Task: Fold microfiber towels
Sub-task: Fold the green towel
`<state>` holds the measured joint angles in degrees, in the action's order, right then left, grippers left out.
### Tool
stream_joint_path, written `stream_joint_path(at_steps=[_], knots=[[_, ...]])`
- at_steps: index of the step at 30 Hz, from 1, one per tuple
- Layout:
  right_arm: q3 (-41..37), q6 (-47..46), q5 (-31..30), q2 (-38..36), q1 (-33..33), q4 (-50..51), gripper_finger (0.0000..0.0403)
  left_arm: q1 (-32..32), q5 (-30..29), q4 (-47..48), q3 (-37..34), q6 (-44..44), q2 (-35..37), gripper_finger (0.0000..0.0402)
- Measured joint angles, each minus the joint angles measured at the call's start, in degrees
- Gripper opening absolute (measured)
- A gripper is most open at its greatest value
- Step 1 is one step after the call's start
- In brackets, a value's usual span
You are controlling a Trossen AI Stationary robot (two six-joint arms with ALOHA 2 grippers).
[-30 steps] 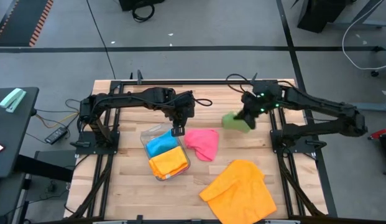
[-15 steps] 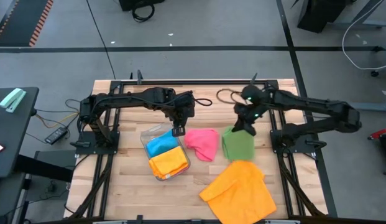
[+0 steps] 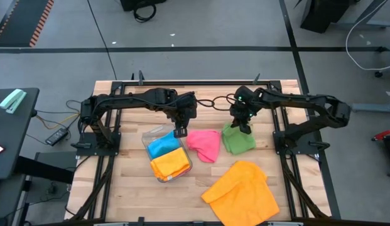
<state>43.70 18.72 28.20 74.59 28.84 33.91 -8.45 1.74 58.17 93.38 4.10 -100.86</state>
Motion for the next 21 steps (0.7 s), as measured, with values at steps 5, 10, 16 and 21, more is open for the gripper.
stream_joint_path(at_steps=[5,10,16,21], knots=[[0.0,5.22,-9.89,-4.08,-1.63,-0.23,0.0003,0.0,0.0,0.04,0.0,0.02,0.02,0.0035],[0.07,7.06,-20.23,-7.52,-2.09,-2.12,0.0004,-0.03,-0.02,-0.13,0.0,0.05,0.0,0.0027],[-2.1,5.61,-20.65,-6.06,-2.12,-1.75,0.001,-0.11,-0.02,-1.01,0.0,-0.02,0.0,0.0029],[-3.79,4.82,-20.64,-5.53,-4.79,-1.71,0.0012,-0.07,-0.02,-0.98,0.0,-0.73,0.0,0.0034]])
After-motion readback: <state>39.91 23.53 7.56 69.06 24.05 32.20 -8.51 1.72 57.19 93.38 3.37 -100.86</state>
